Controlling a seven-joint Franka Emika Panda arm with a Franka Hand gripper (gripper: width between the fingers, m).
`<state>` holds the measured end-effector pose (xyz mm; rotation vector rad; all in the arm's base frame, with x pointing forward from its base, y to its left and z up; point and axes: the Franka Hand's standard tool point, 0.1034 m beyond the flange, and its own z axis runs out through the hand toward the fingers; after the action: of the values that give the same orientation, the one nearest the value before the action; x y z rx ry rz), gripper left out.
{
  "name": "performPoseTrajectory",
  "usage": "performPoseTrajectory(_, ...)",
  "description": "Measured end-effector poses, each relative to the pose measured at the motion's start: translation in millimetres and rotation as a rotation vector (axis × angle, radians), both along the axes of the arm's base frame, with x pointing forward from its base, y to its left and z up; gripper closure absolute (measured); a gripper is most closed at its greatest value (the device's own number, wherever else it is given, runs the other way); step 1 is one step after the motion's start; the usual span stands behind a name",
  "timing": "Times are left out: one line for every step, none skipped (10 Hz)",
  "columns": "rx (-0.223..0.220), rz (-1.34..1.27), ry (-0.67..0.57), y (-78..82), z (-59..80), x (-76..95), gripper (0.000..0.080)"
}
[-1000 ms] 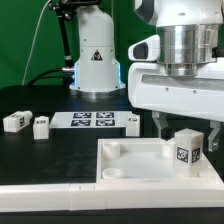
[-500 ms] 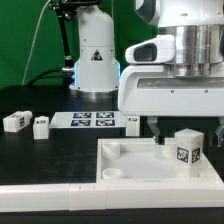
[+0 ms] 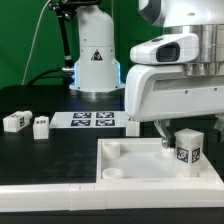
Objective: Assemble one leg
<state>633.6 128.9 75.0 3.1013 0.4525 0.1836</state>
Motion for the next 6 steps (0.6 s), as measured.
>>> performPoseTrajectory(-0.016, 0.074, -0.002, -2.5, -0.6, 0.4, 0.0150)
performPoseTrajectory(-0.013, 0.056, -0.001, -2.5, -0.8, 0.3, 0.0279)
performPoseTrajectory(-0.014, 0.056, -0.001, -2.8, -0.9, 0.3, 0.0417)
performPoseTrajectory(-0.014, 0.049, -0.001, -3.6, -1.0, 0.4, 0.0417)
performPoseTrajectory(-0.011, 0.023, -0.001, -3.9, -1.0, 0.5, 0.0511)
performPoseTrajectory(-0.011, 0.023, -0.001, -4.0, -1.0, 0.5, 0.0511)
